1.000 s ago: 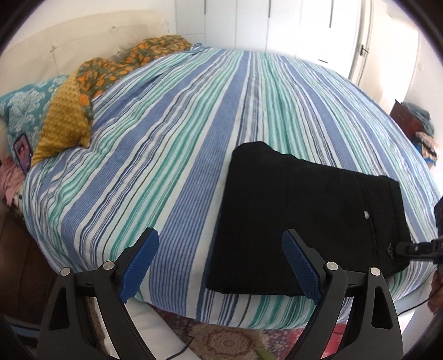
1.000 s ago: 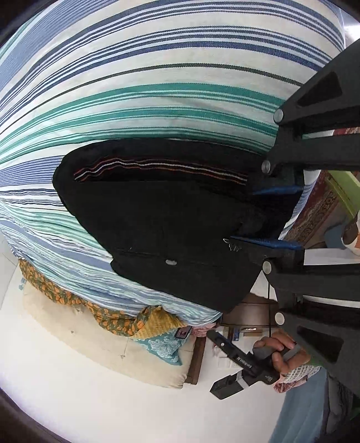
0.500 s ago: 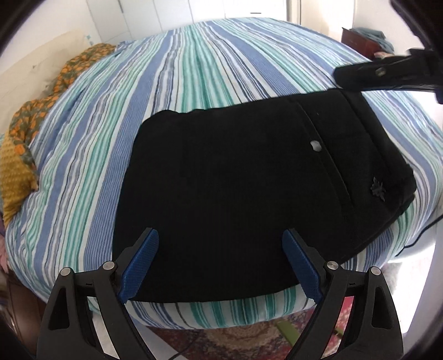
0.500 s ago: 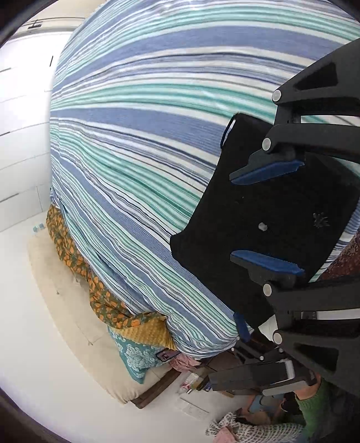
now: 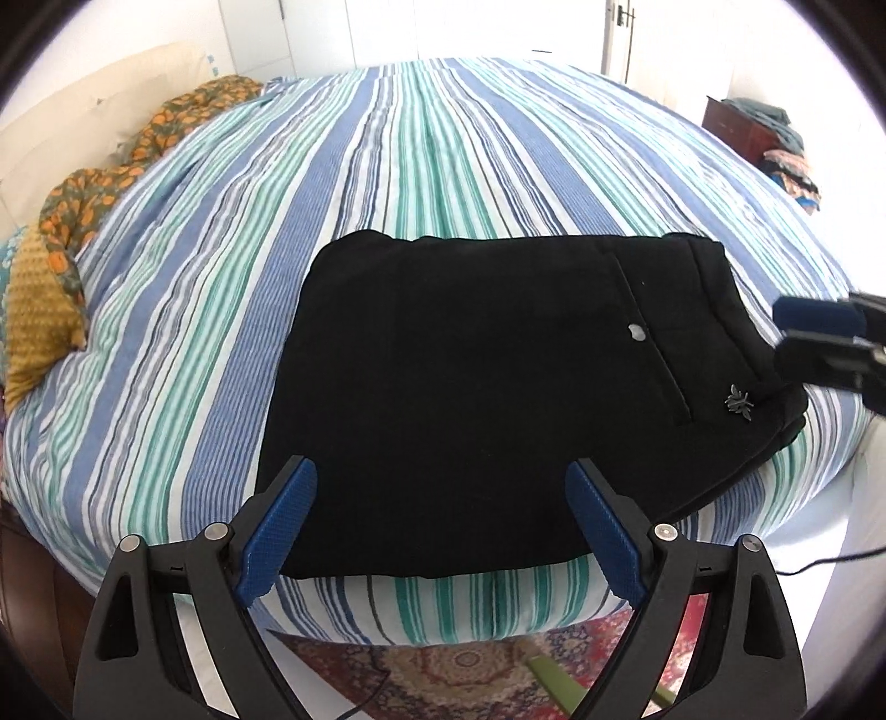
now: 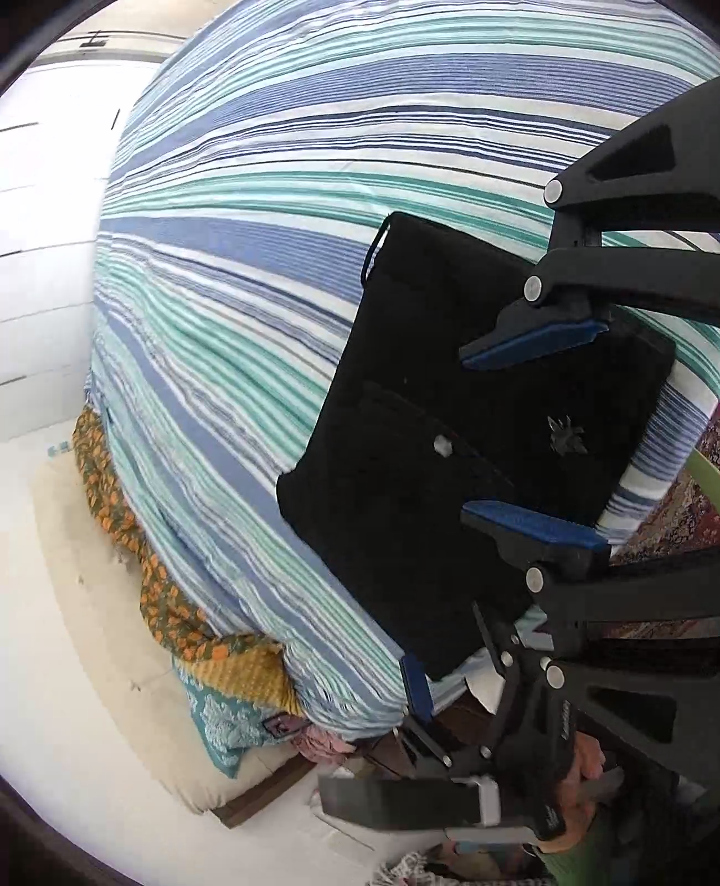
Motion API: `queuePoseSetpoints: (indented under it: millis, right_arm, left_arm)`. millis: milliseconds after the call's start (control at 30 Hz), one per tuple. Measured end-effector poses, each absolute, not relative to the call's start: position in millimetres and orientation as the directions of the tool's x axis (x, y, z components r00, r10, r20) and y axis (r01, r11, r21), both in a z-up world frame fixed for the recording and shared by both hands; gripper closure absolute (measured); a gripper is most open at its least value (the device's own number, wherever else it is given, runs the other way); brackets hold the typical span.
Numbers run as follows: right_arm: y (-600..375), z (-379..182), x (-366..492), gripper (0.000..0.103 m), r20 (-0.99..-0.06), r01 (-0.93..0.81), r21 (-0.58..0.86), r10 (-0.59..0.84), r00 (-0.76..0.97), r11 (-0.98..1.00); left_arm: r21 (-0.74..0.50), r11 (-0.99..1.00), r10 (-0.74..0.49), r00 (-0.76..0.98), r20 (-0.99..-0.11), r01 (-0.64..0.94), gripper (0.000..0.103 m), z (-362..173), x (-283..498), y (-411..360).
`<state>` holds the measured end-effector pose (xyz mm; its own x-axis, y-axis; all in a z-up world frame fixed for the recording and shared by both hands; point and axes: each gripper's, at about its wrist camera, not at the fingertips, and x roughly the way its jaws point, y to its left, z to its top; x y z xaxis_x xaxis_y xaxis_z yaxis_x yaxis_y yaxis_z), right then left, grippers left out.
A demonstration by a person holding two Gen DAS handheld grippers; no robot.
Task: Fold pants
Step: 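Lower the right gripper onto the trouser edge and close it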
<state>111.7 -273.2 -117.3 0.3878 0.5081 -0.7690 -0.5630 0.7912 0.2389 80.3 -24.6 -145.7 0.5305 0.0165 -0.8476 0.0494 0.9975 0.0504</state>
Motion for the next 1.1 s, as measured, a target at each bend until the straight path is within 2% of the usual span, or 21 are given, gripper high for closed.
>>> queuePoseSetpoints:
  millis: [67,167,233,433,667,1100]
  right_arm:
    - [-272,-121,93,0.053,-0.771,-0.578,0.234,0.511,0.38,0.782]
    - [-266,-159,84,0.053,-0.83,-0.553,0.232,0.459,0.316,0.8]
    - [-271,-170,82,0.052,-0.812,-0.524,0.262,0.479,0.333,0.81]
    - [-279,-171,85,0.052,-0.782,-0.471,0.32,0.509,0.359,0.823]
    - [-273,-174,84,0.052,-0.771,-0.478,0.313,0.513,0.377,0.821]
    - [-269,-176,80,0.043,-0.761,-0.493,0.306,0.52,0.388,0.815]
  left_arm:
    - [0.058,0.997,0.022,0.503,-0.864,0.058,0.01,-157,84,-25]
    - [0.09,0.992,0.038,0.488,-0.872,0.084,0.007,-169,81,-31]
    - [0.1,0.991,0.043,0.503,-0.863,0.087,0.007,-168,78,-33]
    - [0.077,0.994,0.03,0.497,-0.867,0.076,0.007,-167,76,-31]
    - [0.076,0.994,0.03,0.495,-0.868,0.073,0.006,-169,80,-28]
    - [0.075,0.994,0.029,0.496,-0.868,0.073,0.005,-169,78,-29]
